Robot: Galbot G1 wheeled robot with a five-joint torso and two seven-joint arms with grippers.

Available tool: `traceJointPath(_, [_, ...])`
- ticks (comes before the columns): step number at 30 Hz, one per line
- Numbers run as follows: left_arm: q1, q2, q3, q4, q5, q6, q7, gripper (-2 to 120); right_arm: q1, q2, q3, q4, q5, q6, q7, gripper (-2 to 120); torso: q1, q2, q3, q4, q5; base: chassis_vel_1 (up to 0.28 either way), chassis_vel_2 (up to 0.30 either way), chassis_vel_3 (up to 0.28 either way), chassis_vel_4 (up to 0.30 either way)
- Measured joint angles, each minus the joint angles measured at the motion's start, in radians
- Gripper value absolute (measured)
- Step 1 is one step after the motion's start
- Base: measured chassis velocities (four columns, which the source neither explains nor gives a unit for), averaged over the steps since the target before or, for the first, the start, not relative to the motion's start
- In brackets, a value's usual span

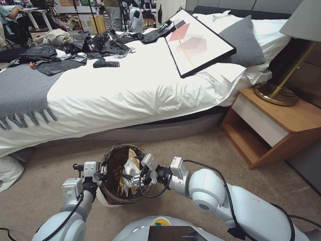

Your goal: Pick up the trash bin, then pick up the garbage from the floor and place it into the trash bin.

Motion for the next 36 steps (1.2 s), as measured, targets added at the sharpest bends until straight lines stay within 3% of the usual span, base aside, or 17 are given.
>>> traceJointPath(4, [-0.001,-0.002,0.003,0.000,0.002,0.000,0.000,7,0.000,-0.001,0.002,0.001,-0.001,0.000,0.000,100,0.000,0.000,0.000,0.0001,0.0000,0.000,0.000,0.000,0.000])
traceJointPath(18, [0.000,-0.003,0.003,0.000,0.003,0.001,0.001,7,0.007,0.006,0.029,0.012,0.010,0.001,0.002,100,0.000,0.000,0.000,0.0001,0.0000,0.000,0.000,0.000,0.000])
traceJointPath(36, [-0.006,0.009,0.002,0.000,-0.010,0.003,0.001,7,-0.157,0.014,0.431,0.127,0.080,0.074,0.076,100,0.000,0.000,0.000,0.0001,0.0001,0.000,0.000,0.000,0.000])
